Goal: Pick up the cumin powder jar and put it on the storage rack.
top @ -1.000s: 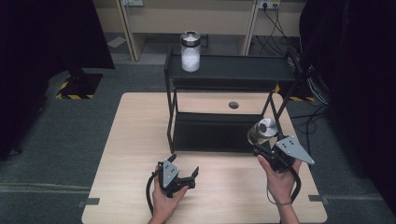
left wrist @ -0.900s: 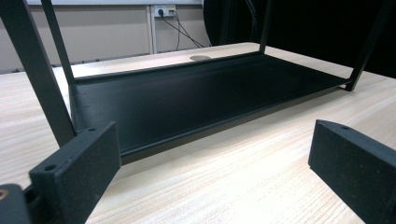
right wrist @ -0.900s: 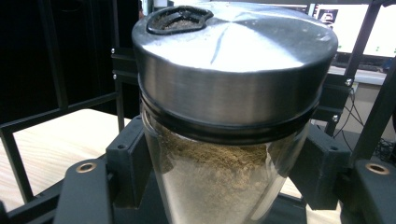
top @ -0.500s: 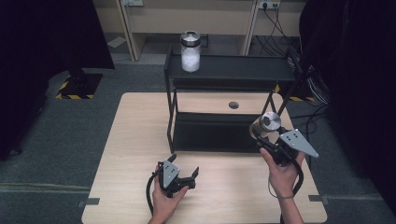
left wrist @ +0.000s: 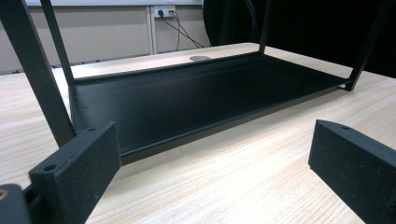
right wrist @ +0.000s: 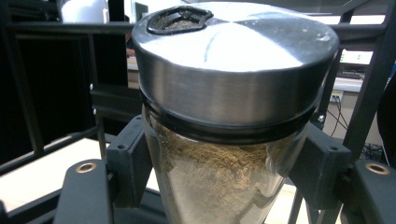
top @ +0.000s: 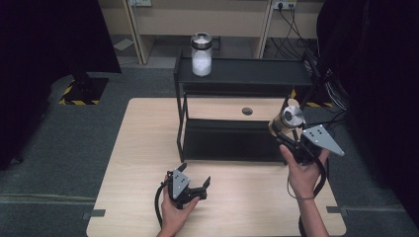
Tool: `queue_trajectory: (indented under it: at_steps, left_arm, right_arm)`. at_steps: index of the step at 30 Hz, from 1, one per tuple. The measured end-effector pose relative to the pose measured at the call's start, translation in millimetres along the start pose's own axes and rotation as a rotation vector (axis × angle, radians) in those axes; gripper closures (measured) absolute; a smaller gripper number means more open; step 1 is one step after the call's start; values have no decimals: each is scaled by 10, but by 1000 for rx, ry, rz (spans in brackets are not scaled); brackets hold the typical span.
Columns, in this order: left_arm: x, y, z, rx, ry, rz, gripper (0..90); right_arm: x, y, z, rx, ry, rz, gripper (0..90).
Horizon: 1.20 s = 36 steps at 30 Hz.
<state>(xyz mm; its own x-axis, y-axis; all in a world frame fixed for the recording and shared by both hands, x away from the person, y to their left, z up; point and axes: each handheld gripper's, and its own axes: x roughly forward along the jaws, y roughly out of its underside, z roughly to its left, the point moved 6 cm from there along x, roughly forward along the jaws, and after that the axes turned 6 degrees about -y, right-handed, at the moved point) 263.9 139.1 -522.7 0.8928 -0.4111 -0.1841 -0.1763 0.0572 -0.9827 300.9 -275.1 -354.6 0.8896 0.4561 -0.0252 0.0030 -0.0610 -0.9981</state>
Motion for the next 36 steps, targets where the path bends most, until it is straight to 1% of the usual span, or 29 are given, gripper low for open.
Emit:
queue_trajectory:
  at_steps: [2,6,9,12,16,29,33,36]
  left_arm:
    - [-1,1,-2,0,-1,-1,15]
    - [0,-1,1,-2,0,1,15]
    - [-1,1,2,-4,0,0,15]
    - [-1,2,-1,0,-1,-2,15]
    - [0,0,1,-2,-1,1,15]
    - [-3,1,3,-3,0,0,15]
    - [-4,0,-5,6,-1,0,15]
    - [-1,0,1,0,1,0,15]
  right_arm:
    - [19,-51,-11,-4,7,-6,311]
    - [42,-88,-22,-8,10,-5,311]
    - [63,-111,-40,2,22,-4,311]
    - [67,-125,-54,6,24,-4,312]
    - [65,-208,-78,-1,31,-9,311]
    - [92,-412,-146,3,36,-28,312]
    - [116,-466,-153,0,35,-31,311]
    - [128,-512,-158,-3,35,-38,312]
